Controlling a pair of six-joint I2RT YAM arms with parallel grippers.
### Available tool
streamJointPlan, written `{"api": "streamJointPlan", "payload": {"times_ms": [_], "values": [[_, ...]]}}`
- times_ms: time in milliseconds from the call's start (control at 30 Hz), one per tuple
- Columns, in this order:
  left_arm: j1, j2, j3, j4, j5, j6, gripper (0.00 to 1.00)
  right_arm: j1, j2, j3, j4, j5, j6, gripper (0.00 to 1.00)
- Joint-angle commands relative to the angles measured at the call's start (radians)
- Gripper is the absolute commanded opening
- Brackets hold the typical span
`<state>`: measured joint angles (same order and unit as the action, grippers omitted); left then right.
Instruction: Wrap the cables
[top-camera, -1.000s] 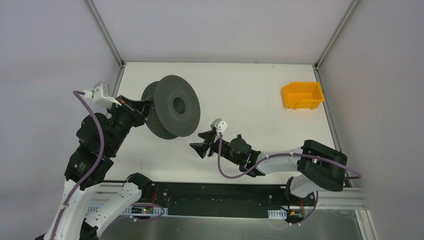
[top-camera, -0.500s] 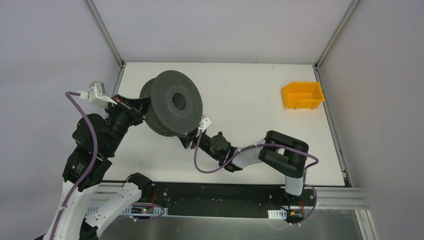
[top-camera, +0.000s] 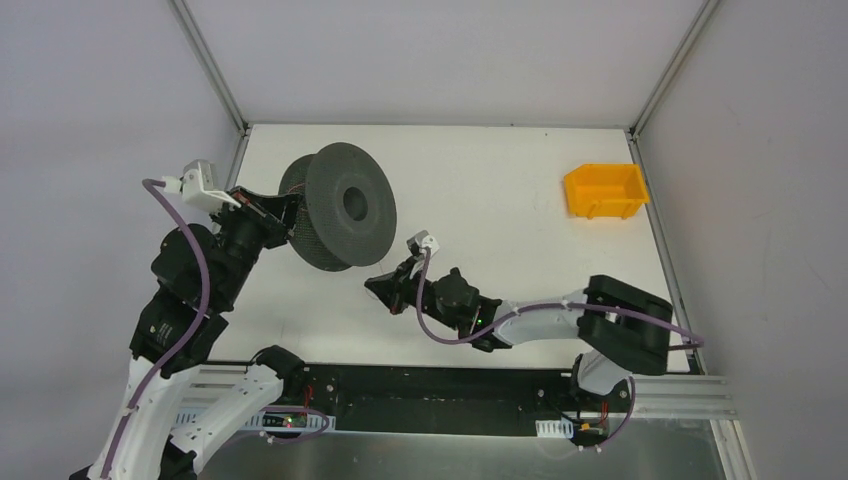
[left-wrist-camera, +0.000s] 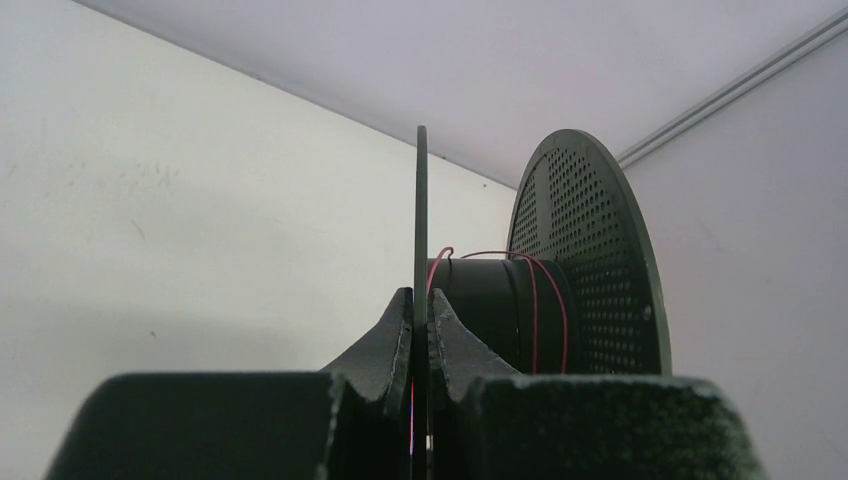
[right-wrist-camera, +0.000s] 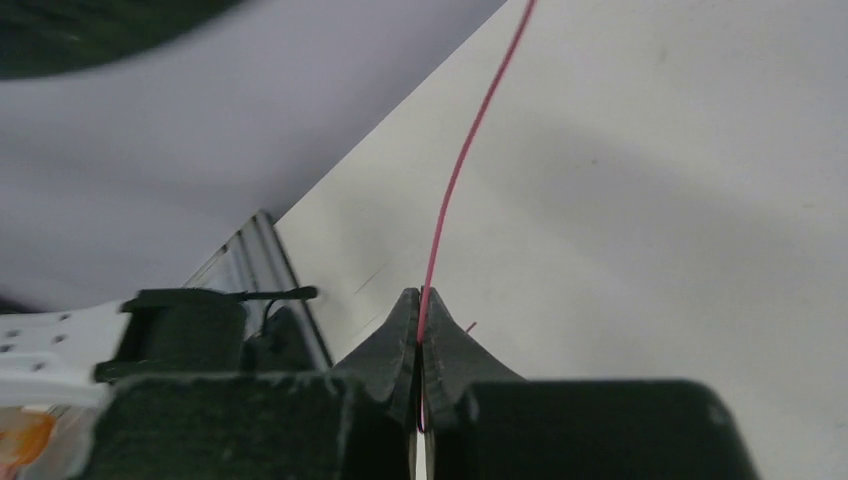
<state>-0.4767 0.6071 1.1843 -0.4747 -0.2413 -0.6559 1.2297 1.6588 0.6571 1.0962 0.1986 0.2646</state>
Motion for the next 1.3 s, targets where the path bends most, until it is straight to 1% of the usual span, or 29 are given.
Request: {"api": "streamJointPlan", "payload": {"times_ms": [0,100,167,233,333,500,667,833,933,1133,1267], "values": [[0.002,0.043,0.003,0.117,-0.012,0.115,0.00,0.086,-0.170,0.113,-0.376,0.009,-0.029,0.00],[0.003,0.069,0.004,0.093,-0.009,0.189,0.00,0.118,-0.223,0.144,-0.537,0.062,-0.093,0.00],[0.003,0.089,0.008,0.063,-0.016,0.221,0.00,0.128,-0.250,0.184,-0.657,0.059,-0.121,0.00],[0.003,0.110,0.012,0.029,-0.026,0.255,0.00,0.141,-0.270,0.225,-0.750,0.061,-0.145,0.00],[0.002,0.142,0.018,-0.024,-0.045,0.292,0.00,0.159,-0.285,0.317,-0.899,0.109,-0.177,0.00],[0.002,0.178,0.011,-0.103,-0.064,0.351,0.00,0.160,-0.295,0.453,-1.048,0.091,-0.270,0.00],[0.001,0.191,-0.001,-0.168,-0.065,0.376,0.00,0.154,-0.265,0.602,-1.200,0.022,-0.386,0.00],[0.001,0.180,-0.035,-0.188,-0.058,0.394,0.00,0.153,-0.246,0.657,-1.189,0.016,-0.474,0.00],[0.001,0.175,-0.054,-0.203,-0.027,0.409,0.00,0.149,-0.232,0.684,-1.187,0.005,-0.546,0.00],[0.001,0.153,-0.089,-0.205,0.125,0.438,0.00,0.146,-0.223,0.665,-1.074,0.063,-0.772,0.02],[0.001,0.146,-0.114,-0.203,0.209,0.445,0.00,0.129,-0.230,0.628,-0.976,0.047,-0.897,0.00]]}}
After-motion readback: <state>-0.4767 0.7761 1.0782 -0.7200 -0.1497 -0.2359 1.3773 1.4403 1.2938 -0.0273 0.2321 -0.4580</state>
